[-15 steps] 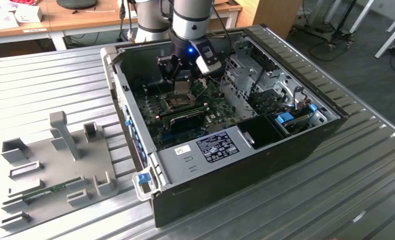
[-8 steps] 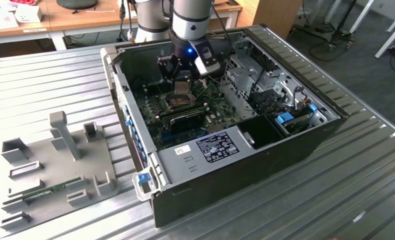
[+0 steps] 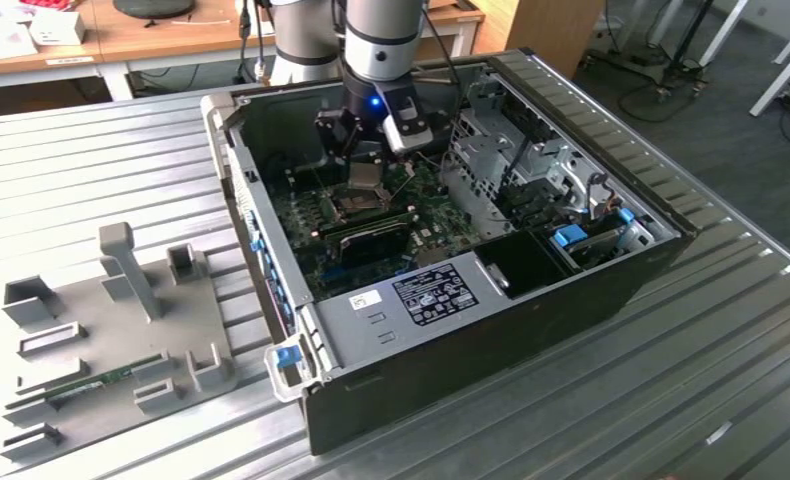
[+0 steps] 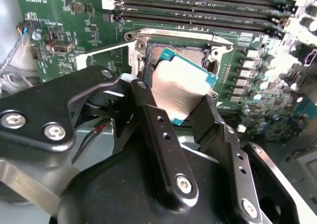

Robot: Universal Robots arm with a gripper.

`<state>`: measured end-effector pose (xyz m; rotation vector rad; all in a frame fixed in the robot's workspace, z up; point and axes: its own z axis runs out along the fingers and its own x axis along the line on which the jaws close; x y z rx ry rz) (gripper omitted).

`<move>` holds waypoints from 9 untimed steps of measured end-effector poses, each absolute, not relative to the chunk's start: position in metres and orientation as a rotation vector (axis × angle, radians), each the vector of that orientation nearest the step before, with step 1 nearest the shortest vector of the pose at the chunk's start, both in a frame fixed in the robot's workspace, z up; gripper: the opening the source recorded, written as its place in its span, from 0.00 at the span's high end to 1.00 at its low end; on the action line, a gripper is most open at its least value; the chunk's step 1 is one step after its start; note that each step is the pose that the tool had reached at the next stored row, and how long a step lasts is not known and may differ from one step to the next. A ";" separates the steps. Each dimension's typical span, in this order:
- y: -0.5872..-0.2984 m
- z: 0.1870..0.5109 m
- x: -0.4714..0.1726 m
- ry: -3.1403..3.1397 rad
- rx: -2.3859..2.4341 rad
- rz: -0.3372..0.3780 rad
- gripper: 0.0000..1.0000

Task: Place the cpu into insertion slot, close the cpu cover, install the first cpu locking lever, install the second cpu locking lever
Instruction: 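Place the cpu into insertion slot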

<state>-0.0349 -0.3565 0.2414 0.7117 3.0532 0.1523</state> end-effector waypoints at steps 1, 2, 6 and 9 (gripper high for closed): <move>-0.356 0.241 -0.035 3.047 0.734 0.152 0.46; -0.356 0.241 -0.035 3.042 0.753 0.152 0.46; -0.356 0.241 -0.035 3.040 0.761 0.152 0.46; -0.356 0.241 -0.035 3.036 0.775 0.152 0.46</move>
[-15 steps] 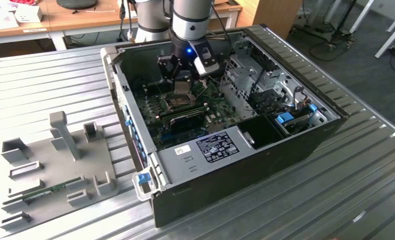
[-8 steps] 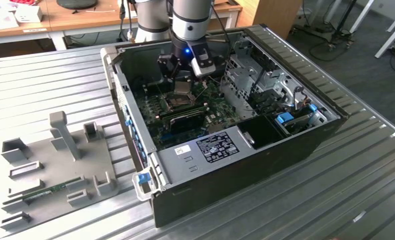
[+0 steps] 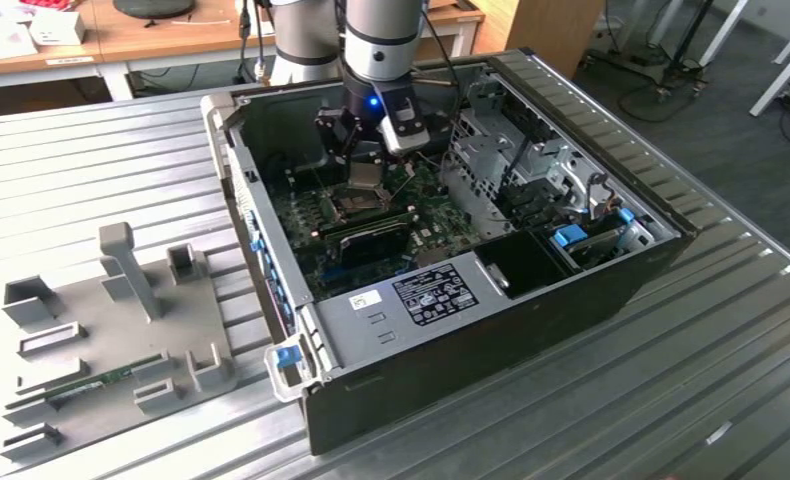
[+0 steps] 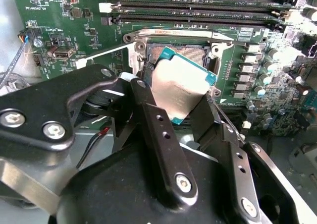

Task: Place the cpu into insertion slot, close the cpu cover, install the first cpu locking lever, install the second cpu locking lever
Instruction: 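Place the cpu into insertion slot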

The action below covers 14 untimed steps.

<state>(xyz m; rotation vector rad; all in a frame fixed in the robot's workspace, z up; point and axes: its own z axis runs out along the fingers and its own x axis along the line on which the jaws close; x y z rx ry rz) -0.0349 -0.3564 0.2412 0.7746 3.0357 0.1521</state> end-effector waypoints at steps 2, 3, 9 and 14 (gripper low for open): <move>-0.356 0.241 -0.035 3.026 0.807 0.152 0.46; -0.356 0.241 -0.035 3.021 0.824 0.152 0.46; -0.356 0.240 -0.035 2.986 0.931 0.152 0.46; -0.356 0.239 -0.035 2.970 0.979 0.155 0.46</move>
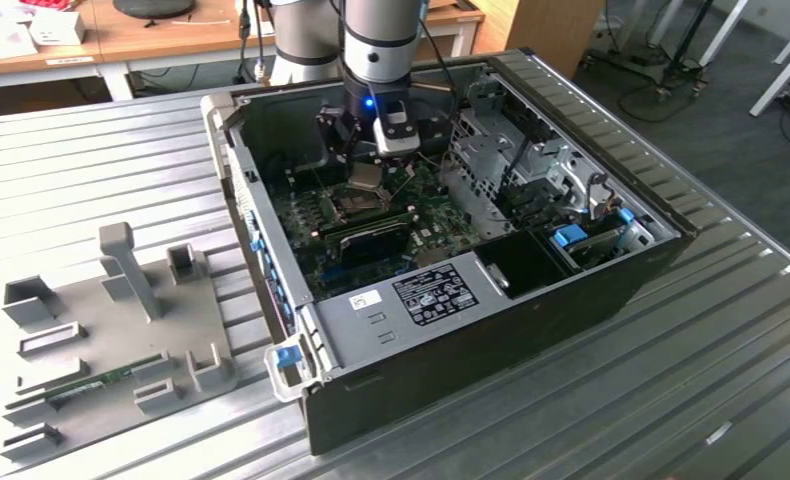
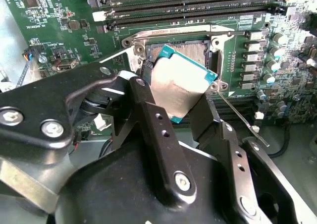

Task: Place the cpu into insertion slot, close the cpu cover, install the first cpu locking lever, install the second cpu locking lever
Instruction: 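Place the cpu into insertion slot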

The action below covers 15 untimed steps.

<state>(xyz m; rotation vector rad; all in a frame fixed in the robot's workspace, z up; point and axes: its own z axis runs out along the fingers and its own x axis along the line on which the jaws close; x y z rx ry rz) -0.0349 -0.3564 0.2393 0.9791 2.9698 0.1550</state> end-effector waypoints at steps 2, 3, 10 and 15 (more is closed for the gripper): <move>-0.356 0.239 -0.035 2.970 0.979 0.155 0.46; -0.356 0.239 -0.035 2.970 0.979 0.155 0.46; -0.356 0.239 -0.035 2.950 1.031 0.155 0.46; -0.356 0.239 -0.035 2.926 1.092 0.156 0.46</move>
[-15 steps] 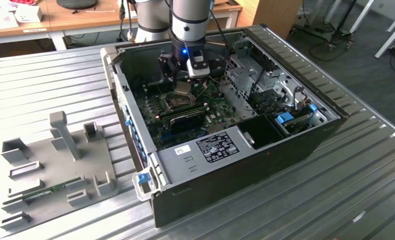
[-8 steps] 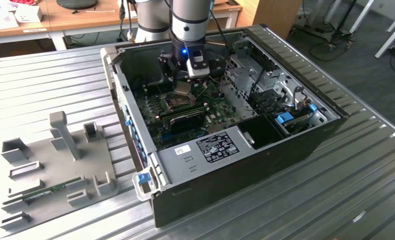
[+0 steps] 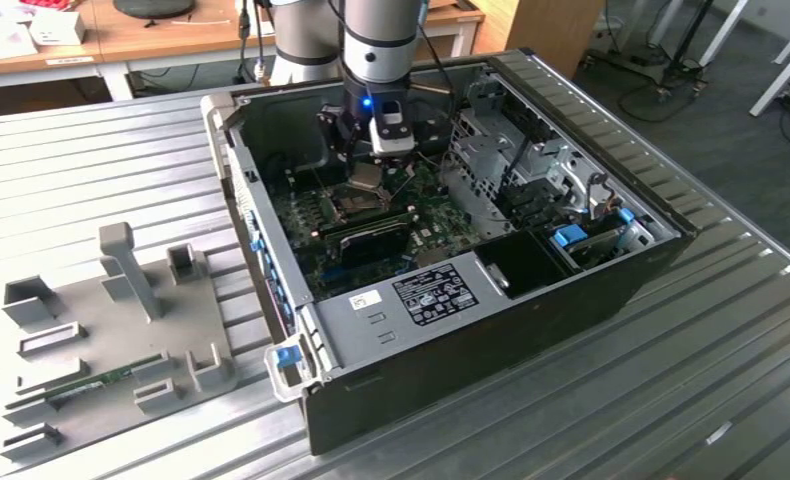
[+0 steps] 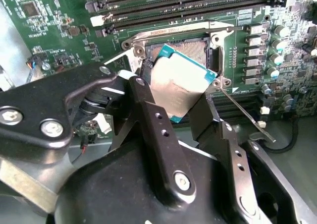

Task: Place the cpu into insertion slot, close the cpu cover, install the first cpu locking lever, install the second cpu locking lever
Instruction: 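Place the cpu into insertion slot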

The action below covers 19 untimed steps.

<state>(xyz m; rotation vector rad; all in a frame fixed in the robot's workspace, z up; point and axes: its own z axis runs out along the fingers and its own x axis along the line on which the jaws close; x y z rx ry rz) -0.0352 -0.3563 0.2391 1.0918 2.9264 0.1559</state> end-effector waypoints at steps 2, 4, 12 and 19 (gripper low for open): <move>-0.356 0.239 -0.036 2.918 1.112 0.156 0.46; -0.356 0.239 -0.036 2.910 1.131 0.156 0.46; -0.356 0.239 -0.036 2.868 1.225 0.156 0.46; -0.356 0.239 -0.036 2.806 1.354 0.159 0.46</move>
